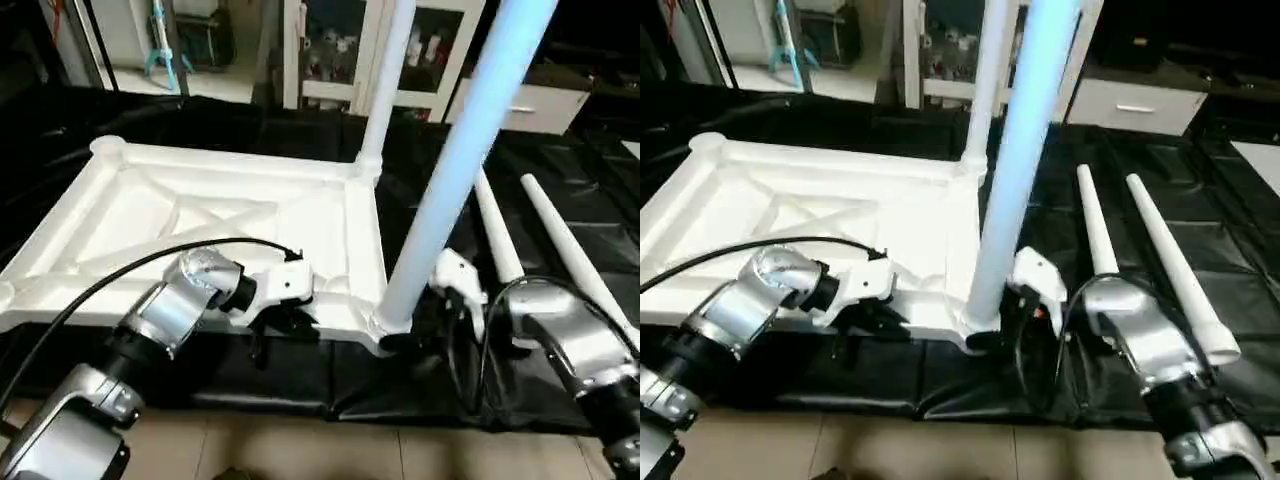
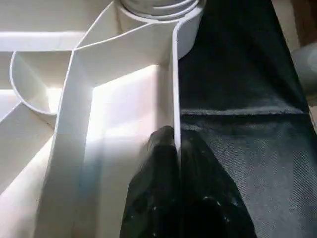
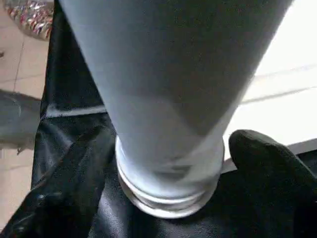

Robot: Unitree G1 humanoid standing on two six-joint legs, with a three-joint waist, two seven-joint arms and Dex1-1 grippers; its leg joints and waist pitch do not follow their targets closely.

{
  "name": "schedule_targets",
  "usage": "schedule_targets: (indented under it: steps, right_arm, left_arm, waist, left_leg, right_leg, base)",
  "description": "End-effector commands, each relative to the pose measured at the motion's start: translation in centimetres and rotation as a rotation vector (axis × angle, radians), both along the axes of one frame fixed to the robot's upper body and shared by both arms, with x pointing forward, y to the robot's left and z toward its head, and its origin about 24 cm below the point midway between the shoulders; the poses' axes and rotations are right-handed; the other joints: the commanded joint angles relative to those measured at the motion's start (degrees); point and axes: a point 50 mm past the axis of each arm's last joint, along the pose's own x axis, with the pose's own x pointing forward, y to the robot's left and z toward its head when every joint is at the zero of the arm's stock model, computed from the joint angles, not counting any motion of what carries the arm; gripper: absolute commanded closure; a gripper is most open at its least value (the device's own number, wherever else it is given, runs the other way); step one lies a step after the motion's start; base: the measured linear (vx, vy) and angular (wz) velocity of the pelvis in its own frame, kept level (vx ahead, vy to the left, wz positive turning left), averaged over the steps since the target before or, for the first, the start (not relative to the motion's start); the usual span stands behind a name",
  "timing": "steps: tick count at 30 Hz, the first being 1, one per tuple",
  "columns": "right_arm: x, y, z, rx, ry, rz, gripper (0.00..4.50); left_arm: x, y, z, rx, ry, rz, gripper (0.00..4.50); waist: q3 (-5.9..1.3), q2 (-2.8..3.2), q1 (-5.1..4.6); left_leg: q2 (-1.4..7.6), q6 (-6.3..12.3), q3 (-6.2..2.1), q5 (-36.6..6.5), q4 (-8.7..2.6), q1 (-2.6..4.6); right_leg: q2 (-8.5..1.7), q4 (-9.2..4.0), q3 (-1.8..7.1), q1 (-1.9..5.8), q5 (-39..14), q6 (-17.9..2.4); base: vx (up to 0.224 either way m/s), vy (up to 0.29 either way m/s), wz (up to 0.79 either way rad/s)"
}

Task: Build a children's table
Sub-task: Rotate leg to tighten

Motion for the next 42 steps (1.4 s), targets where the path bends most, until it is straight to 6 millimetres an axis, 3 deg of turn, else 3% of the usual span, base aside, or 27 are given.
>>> schedule_targets:
  steps: [1,5,10,17,20,21,24,26,27,28,29,30,31,32,33,35,36,38,39,42]
  right_arm:
    - [0.3,0.1,0.3,-0.012,-0.015,0.023,0.88]
    - [0.4,0.1,0.5,-0.004,-0.014,0.031,1.14]
    - [0.6,0.1,0.5,0.01,-0.014,0.044,1.52]
    - [0.1,0.1,0.0,0.02,0.003,0.051,1.76]
    - [0.0,0.2,-0.3,0.035,0.01,0.034,1.76]
    - [0.2,0.2,-0.5,0.071,0.015,-0.033,1.76]
    - [0.6,0.3,-0.8,0.096,0.016,-0.116,1.76]
    - [1.5,0.7,-1.8,0.135,0.025,-0.311,1.77]
    - [2.1,1.3,-2.4,0.154,0.029,-0.415,1.77]
    - [2.2,1.4,-2.5,0.157,0.028,-0.433,1.77]
    - [2.5,1.8,-2.7,0.166,0.026,-0.489,1.78]
    - [2.8,2.1,-2.9,0.172,0.025,-0.53,1.78]
    - [2.8,2.1,-2.9,0.172,0.025,-0.53,1.78]
    - [3.7,3.3,-3.3,0.18,0.027,-0.67,1.78]
    - [4.0,3.9,-3.6,0.171,0.029,-0.723,1.78]
    - [4.6,5.1,-4.2,0.133,-0.005,-0.837,1.78]
    - [4.7,6.0,-4.4,0.126,-0.017,-0.864,1.78]
    - [5.0,7.5,-4.6,0.132,-0.036,-0.92,1.78]
    - [5.0,9.1,-4.6,0.148,-0.045,-0.922,1.78]
    - [4.9,10.2,-4.4,0.164,-0.047,-0.897,1.78]
  left_arm:
    - [-0.8,-0.2,-0.8,0.038,0.034,-0.039,4.5]
    - [-0.8,-0.1,-0.8,0.038,0.034,-0.035,4.5]
    - [-0.9,-0.2,-1.0,0.041,0.044,-0.038,4.5]
    - [-1.4,-0.5,-1.4,0.046,0.064,-0.052,4.5]
    - [-1.5,-0.6,-1.5,0.046,0.068,-0.051,4.5]
    - [-1.4,-0.7,-1.5,0.039,0.067,-0.042,4.5]
    - [-1.3,-0.8,-1.5,0.026,0.068,-0.023,4.5]
    - [-0.7,-1.6,-1.2,-0.022,0.066,0.048,4.5]
    - [0.1,-2.4,-1.1,-0.046,0.045,0.123,4.5]
    - [0.3,-2.5,-1.1,-0.049,0.039,0.136,4.5]
    - [0.7,-3.0,-1.0,-0.058,0.022,0.179,4.5]
    - [1.1,-3.3,-0.9,-0.064,0.009,0.208,4.5]
    - [1.1,-3.3,-0.9,-0.064,0.009,0.208,4.5]
    - [2.3,-4.6,-0.5,-0.093,-0.025,0.341,4.5]
    - [2.9,-5.1,-0.3,-0.099,-0.044,0.4,4.5]
    - [3.7,-6.0,-0.1,-0.093,-0.091,0.496,4.5]
    - [4.0,-6.4,0.0,-0.094,-0.119,0.532,4.5]
    - [4.3,-7.1,0.2,-0.098,-0.149,0.572,4.5]
    - [4.5,-7.8,0.5,-0.11,-0.171,0.59,4.5]
    - [4.5,-8.0,0.6,-0.117,-0.177,0.588,4.5]
  waist:
    - [-3.48,-0.06,-0.07]
    - [-3.58,-0.14,-0.14]
    - [-3.59,0.59,-0.14]
    - [-3.75,0.41,-0.13]
    - [-3.68,0.45,-0.14]
    - [-3.66,0.18,-0.2]
    - [-3.48,0.29,-0.32]
    - [-3.07,0.44,-0.98]
    - [-2.86,0.32,-1.46]
    - [-2.94,0.5,-1.71]
    - [-2.96,0.23,-2.05]
    - [-3.08,0.52,-2.09]
    - [-3.05,0.46,-2.3]
    - [-3.09,0.33,-2.34]
    - [-3.1,0.44,-2.48]
    - [-3.48,0.13,-2.51]
    - [-3.38,0.4,-2.39]
    - [-3.38,0.37,-2.43]
    - [-3.56,0.26,-2.35]
    - [-3.63,0.34,-2.11]
  left_leg:
    - [3.55,2.36,-0.93,-9.04,-4.4,0.34]
    - [3.51,2.88,-0.85,-8.05,-4.28,0.43]
    - [3.47,2.58,-0.9,-8.91,-4.31,0.46]
    - [3.46,2.62,-0.86,-8.44,-4.23,0.51]
    - [3.48,2.59,-0.86,-8.98,-4.26,0.48]
    - [3.49,2.56,-0.82,-9.1,-4.28,0.52]
    - [3.43,2.07,-0.87,-10.2,-4.44,0.43]
    - [3.33,0.44,-1.03,-14.36,-4.74,0.75]
    - [3.17,-0.69,-1.23,-16.7,-4.89,0.65]
    - [3.17,-1.14,-1.41,-17.84,-4.86,0.77]
    - [3.16,-1.95,-1.65,-18.83,-4.87,0.86]
    - [3.04,-1.86,-1.7,-18.66,-4.74,0.88]
    - [3.03,-1.59,-1.66,-18.61,-4.8,0.75]
    - [3.15,-1.46,-1.63,-18.51,-4.77,0.83]
    - [3.03,-1.97,-1.49,-18.65,-4.62,1.21]
    - [2.85,-1.97,-1.56,-16.13,-4.64,0.64]
    - [2.94,-1.67,-1.51,-14.88,-4.72,0.38]
    - [2.81,-1.24,-1.24,-15.01,-4.62,0.67]
    - [2.76,-0.78,-1.17,-14.27,-4.54,0.52]
    - [2.77,0.4,-1.03,-12.35,-4.57,0.41]
  right_leg:
    - [-4.32,-3.73,3.54,3.15,-9.8,-13.66]
    - [-4.23,-3.55,3.55,3.07,-8.27,-13.95]
    - [-4.2,-3.6,3.5,3.09,-8.19,-14.35]
    - [-4.08,-3.33,3.49,3.26,-5.56,-15.25]
    - [-4.15,-3.46,3.51,3.27,-6.5,-15.16]
    - [-4.15,-3.55,3.55,3.23,-7.04,-14.96]
    - [-4.22,-3.83,3.54,3.2,-9.8,-14.22]
    - [-4.15,-4.68,3.45,2.82,-16.66,-12.56]
    - [-4.18,-5.11,3.24,2.82,-21.69,-11.03]
    - [-4.33,-5.25,3.16,2.64,-23.82,-10.43]
    - [-4.35,-5.67,3.0,2.63,-26.61,-8.96]
    - [-4.5,-5.89,3.04,2.63,-27.16,-8.44]
    - [-4.47,-5.96,3.11,2.5,-27.02,-8.4]
    - [-4.39,-5.89,3.11,2.4,-26.31,-8.46]
    - [-4.28,-5.9,3.18,1.81,-25.71,-9.13]
    - [-4.29,-5.52,3.16,2.4,-22.87,-9.44]
    - [-4.3,-5.42,3.19,2.41,-21.0,-9.51]
    - [-4.18,-5.48,3.25,2.11,-20.0,-9.87]
    - [-4.27,-5.37,3.32,2.32,-18.87,-10.06]
    - [-4.11,-4.95,3.33,2.55,-15.42,-10.48]
  base:
    - [0.0,0.0,0.0]
    - [0.0,0.0,0.0]
    - [0.0,0.0,0.0]
    - [0.0,0.0,0.0]
    - [0.0,0.0,0.0]
    - [0.0,0.0,0.0]
    - [0.0,0.0,0.0]
    - [0.0,0.0,0.0]
    - [-0.05,-0.001,-0.04]
    - [-0.05,-0.001,-0.04]
    - [0.0,0.0,0.0]
    - [0.0,0.0,0.0]
    - [0.0,0.0,0.0]
    - [0.0,0.0,0.0]
    - [0.0,0.0,0.0]
    - [0.0,0.0,0.0]
    - [0.0,0.0,0.0]
    - [0.0,0.0,0.0]
    - [0.0,0.0,0.0]
    - [0.0,0.0,0.0]
